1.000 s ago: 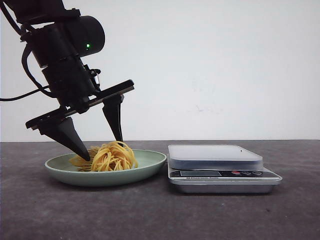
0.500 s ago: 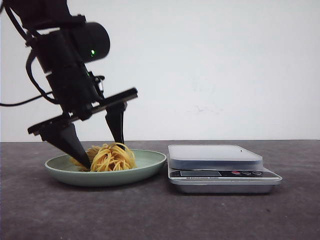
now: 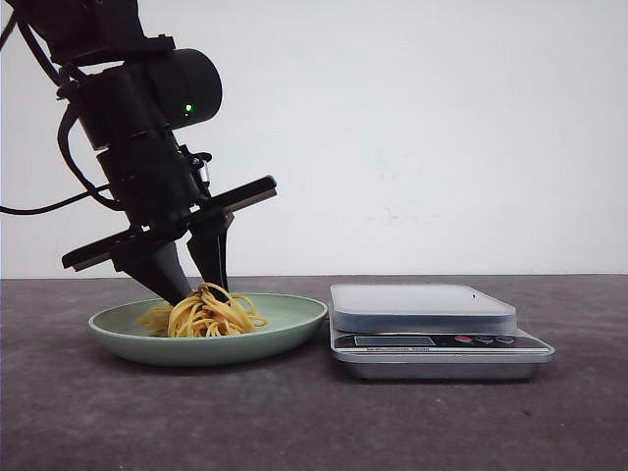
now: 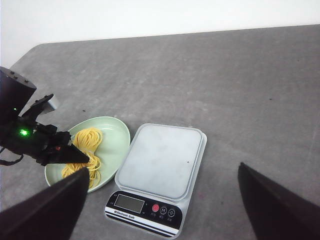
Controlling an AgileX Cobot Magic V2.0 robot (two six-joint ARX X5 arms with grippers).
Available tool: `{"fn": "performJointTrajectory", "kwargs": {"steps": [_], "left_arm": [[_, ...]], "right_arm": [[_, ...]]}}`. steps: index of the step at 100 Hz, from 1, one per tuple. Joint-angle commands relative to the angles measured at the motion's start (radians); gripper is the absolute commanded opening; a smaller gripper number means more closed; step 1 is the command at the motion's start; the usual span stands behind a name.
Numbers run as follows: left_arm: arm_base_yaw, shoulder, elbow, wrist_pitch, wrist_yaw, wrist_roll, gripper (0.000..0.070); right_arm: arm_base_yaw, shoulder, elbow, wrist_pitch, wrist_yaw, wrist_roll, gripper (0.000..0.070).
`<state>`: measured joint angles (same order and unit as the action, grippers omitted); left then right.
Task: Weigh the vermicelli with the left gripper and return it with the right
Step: 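Lift the vermicelli with the left gripper and carry it over the scale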
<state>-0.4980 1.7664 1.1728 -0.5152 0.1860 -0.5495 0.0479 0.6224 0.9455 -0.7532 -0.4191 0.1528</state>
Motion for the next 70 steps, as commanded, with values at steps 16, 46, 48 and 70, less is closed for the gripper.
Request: {"fn": "performJointTrajectory", "kwargs": {"steps": [16, 46, 48, 70], "left_arm": [[-0.014, -0.034, 0.111, -0.017, 0.060, 0.045, 0.0004], [-0.077, -0.092, 0.307, 0.031, 0.359, 0.064, 0.0003], [-0.085, -0.092, 0.310, 0.049, 0.372, 0.062, 0.0003], [-0.151, -0.060, 0.311, 0.147, 0.369, 0.029, 0.0003]], "right_arm": [[0.003, 0.003, 0.018, 0.003, 0.000, -0.011, 0.0605], [0.003, 0.004, 0.018, 0.004, 0.000, -0.011, 0.0605], [0.003, 0.004, 0.018, 0.004, 0.000, -0.011, 0.0605], [0.003, 0.004, 0.018, 0.003, 0.000, -0.011, 0.0605]]}}
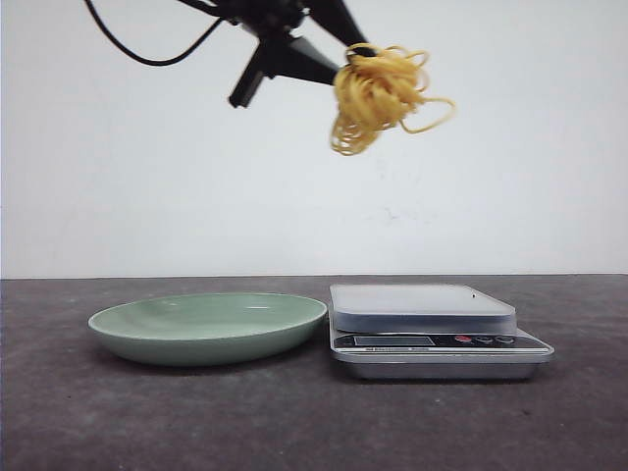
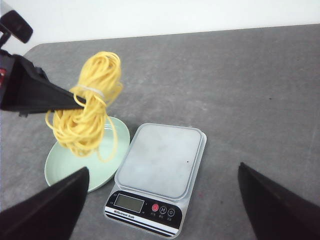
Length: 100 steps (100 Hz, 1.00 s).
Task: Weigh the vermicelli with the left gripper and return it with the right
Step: 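Lift the vermicelli with the left gripper and carry it over the scale, then lower the vermicelli onto the scale platform and open the left gripper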
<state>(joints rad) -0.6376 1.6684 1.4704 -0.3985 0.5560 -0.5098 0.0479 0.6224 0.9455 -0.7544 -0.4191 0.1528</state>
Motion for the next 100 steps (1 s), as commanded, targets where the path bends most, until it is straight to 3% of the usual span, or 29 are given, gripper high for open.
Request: {"fn": "performJointTrajectory", "kwargs": {"steps": [1, 48, 89, 96, 100], "left_arm": [[-0.014, 0.042, 0.013, 0.032, -0.001, -0.013, 0.0003], [-0.027, 0.283, 0.013, 0.087, 0.022, -0.019, 0.0003], [-0.032, 0.360, 0.013, 0.101, 0.028, -0.003, 0.0004], [-0.031, 0.360, 0.014, 0.107, 0.029, -0.005, 0.0044], [-0.027, 0.360, 0.014, 0.107, 0.029, -0.008, 0.0110]], "right_arm": [[0.003, 0.004, 0.018, 0.004, -0.001, -0.011, 0.0605], [0.003, 0.003, 0.018, -0.011, -0.001, -0.011, 0.0605], [0.003, 0.003, 0.018, -0.010, -0.001, -0.011, 0.0605], [0.003, 0.003, 0.018, -0.010, -0.003, -0.011, 0.0605], [0.003, 0.003, 0.018, -0.010, -0.003, -0.011, 0.0605]]}}
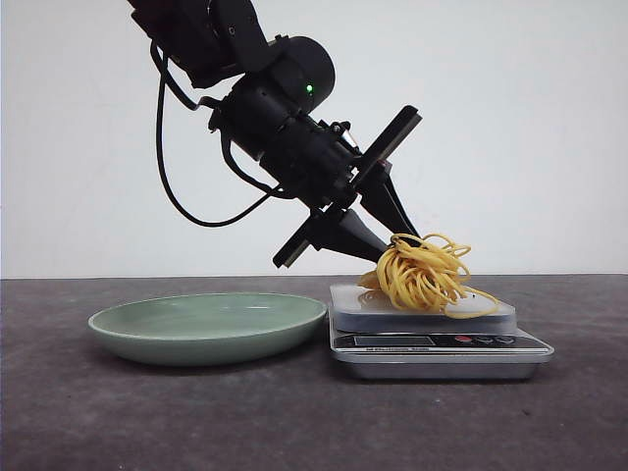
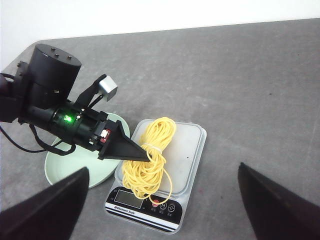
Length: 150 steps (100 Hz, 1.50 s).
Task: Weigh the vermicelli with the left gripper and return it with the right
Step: 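Lower the vermicelli onto the scale platform and open the left gripper, then withdraw the left gripper upward away from the scale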
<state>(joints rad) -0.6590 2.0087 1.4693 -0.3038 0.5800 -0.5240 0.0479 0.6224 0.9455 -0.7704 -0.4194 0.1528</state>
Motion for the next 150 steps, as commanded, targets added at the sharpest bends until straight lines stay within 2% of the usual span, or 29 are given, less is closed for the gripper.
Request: {"fn": "performJointTrajectory", "kwargs": {"steps": [1, 9, 14, 34, 50, 63, 75, 79, 93, 108, 122, 132, 150], "left_arm": [[-0.005, 0.020, 0.015, 0.012, 0.005, 0.006, 0.0129], [0.002, 0.020, 0.015, 0.008, 0.011, 0.002, 0.0278], [0.005, 0.019, 0.015, 0.006, 0.029, 0.003, 0.0325], [0.033, -0.003, 0.034, -0.010, 0.092, -0.004, 0.0312], [0.071, -0.093, 0.067, -0.043, 0.091, 0.024, 0.0311], [0.104, -0.232, 0.069, -0.091, 0.067, 0.082, 0.0306], [0.121, -0.399, 0.069, -0.198, -0.056, 0.185, 0.0288], [0.122, -0.460, 0.069, -0.240, -0.118, 0.220, 0.0264], [0.122, -0.677, 0.069, -0.372, -0.353, 0.325, 0.0265], [0.122, -0.895, 0.069, -0.513, -0.552, 0.366, 0.0266], [0.122, -1.064, 0.069, -0.684, -0.702, 0.388, 0.0266], [0.122, -1.162, 0.066, -0.811, -0.769, 0.385, 0.0266], [0.122, -1.314, 0.030, -0.915, -0.775, 0.343, 0.0266]], "right_arm": [[0.003, 0.003, 0.018, 0.006, -0.002, -0.011, 0.0605], [0.003, 0.003, 0.018, 0.005, -0.003, -0.012, 0.0605], [0.003, 0.003, 0.018, 0.005, -0.002, -0.012, 0.0605], [0.003, 0.003, 0.018, 0.004, -0.002, -0.012, 0.0605], [0.003, 0.003, 0.018, -0.011, -0.002, -0.016, 0.0605], [0.003, 0.003, 0.018, -0.024, -0.002, -0.024, 0.0605], [0.003, 0.003, 0.018, -0.025, -0.002, -0.027, 0.0605], [0.003, 0.003, 0.018, -0.027, -0.002, -0.031, 0.0605], [0.003, 0.003, 0.018, -0.029, -0.002, -0.035, 0.0605], [0.003, 0.003, 0.018, -0.040, -0.002, -0.037, 0.0605], [0.004, 0.004, 0.018, -0.059, -0.004, -0.037, 0.0605], [0.015, 0.007, 0.018, -0.069, -0.026, -0.036, 0.0605], [0.068, 0.069, 0.018, -0.064, -0.036, -0.026, 0.0604]]}}
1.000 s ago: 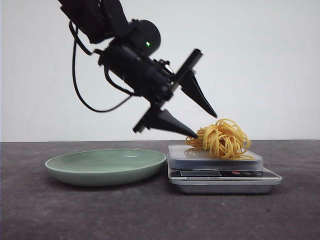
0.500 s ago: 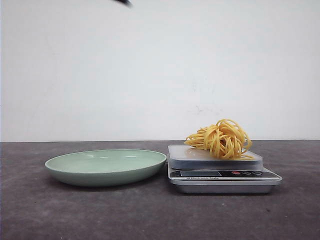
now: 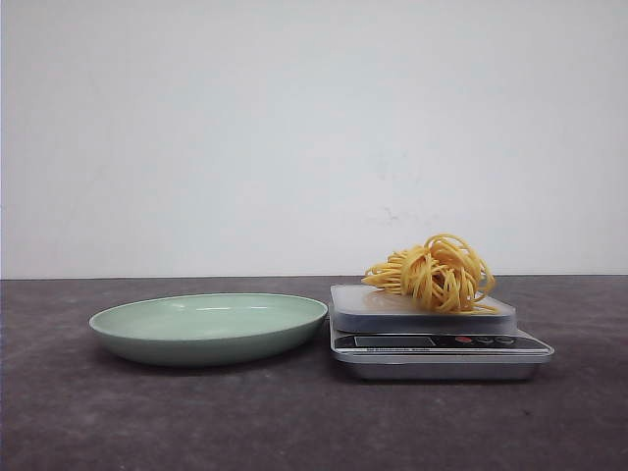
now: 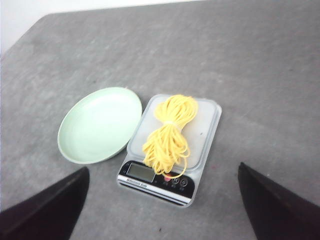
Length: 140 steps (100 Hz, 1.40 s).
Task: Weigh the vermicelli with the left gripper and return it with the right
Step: 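Withdraw the left gripper upward away from the scale, then lower the right gripper onto the vermicelli on the scale and close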
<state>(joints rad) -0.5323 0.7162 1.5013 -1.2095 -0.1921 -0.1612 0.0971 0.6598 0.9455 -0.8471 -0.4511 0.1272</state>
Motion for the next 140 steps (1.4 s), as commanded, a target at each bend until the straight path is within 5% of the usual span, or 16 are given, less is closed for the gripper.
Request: {"fn": "performJointTrajectory", "kwargs": {"steps": [1, 23, 34, 65, 140], "left_arm": [[-0.005, -0.030, -0.005, -0.012, -0.003, -0.022, 0.0266], [-0.005, -0.178, -0.137, -0.078, -0.010, -0.073, 0.0266], [-0.005, -0.243, -0.233, -0.095, -0.010, -0.098, 0.0266], [-0.005, -0.375, -0.399, -0.109, -0.010, -0.148, 0.0267], [-0.005, -0.393, -0.399, -0.137, -0.010, -0.159, 0.0267]], "right_arm": [[0.023, 0.037, 0.018, 0.014, -0.004, 0.002, 0.0604], [0.146, 0.172, 0.018, 0.087, 0.024, 0.050, 0.0601], [0.222, 0.242, 0.019, 0.152, 0.069, 0.080, 0.0527], [0.334, 0.501, 0.143, 0.164, 0.177, 0.089, 0.0528], [0.346, 1.017, 0.290, 0.217, 0.243, 0.062, 0.0528]]}}
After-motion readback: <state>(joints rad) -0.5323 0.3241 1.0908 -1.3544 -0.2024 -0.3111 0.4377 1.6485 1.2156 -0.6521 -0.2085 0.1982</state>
